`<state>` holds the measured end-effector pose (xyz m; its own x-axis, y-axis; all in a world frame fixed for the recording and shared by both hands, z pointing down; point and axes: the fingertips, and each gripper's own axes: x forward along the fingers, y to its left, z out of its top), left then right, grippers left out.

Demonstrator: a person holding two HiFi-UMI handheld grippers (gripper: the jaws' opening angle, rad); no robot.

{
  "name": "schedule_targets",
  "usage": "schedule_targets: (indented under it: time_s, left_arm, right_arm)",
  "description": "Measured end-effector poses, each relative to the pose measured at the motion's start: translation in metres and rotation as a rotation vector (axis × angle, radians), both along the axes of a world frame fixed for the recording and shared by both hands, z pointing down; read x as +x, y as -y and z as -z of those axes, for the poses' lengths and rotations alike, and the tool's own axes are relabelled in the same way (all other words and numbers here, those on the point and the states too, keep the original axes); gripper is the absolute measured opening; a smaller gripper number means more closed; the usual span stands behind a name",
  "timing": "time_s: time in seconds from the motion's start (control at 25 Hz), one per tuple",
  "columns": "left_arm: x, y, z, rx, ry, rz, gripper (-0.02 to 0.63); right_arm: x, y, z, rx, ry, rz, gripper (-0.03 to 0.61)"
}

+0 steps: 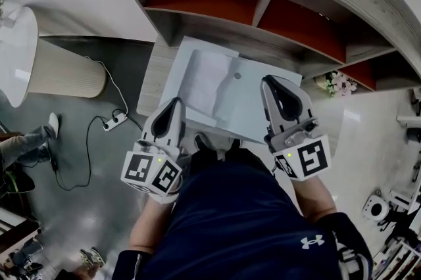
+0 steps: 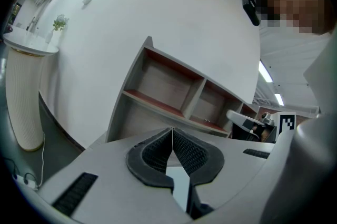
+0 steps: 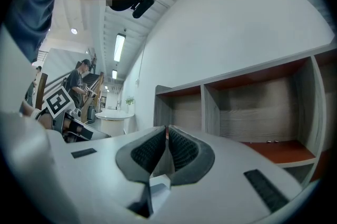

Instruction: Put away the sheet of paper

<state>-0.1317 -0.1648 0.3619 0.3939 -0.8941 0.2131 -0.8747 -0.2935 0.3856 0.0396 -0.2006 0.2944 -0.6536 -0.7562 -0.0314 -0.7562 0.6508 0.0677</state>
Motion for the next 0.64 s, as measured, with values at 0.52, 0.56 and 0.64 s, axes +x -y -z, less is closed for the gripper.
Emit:
schedule_targets:
  time_s: [0.52, 0.56, 0.64]
  left_arm:
    - [0.0026, -0.0060, -0.0023, -0.004, -0.005, -0.007, 0.017]
    - [0.0028, -0.0061, -0.0022, -0.004, -0.006, -0.007, 0.017]
    - [0.0030, -0.0061, -0.0017, -0.004, -0.008, -0.004, 0.017]
  right_arm:
    - [0.0011, -0.0049, -0.0038, -0.019, 0.006, 0.010, 0.025]
    - [0.0015, -0.0050, -0.0038, -0.019, 0.008, 0.010, 0.025]
    - [0.0020, -0.0050, -0.0037, -0.020, 0.012, 0.011, 0.025]
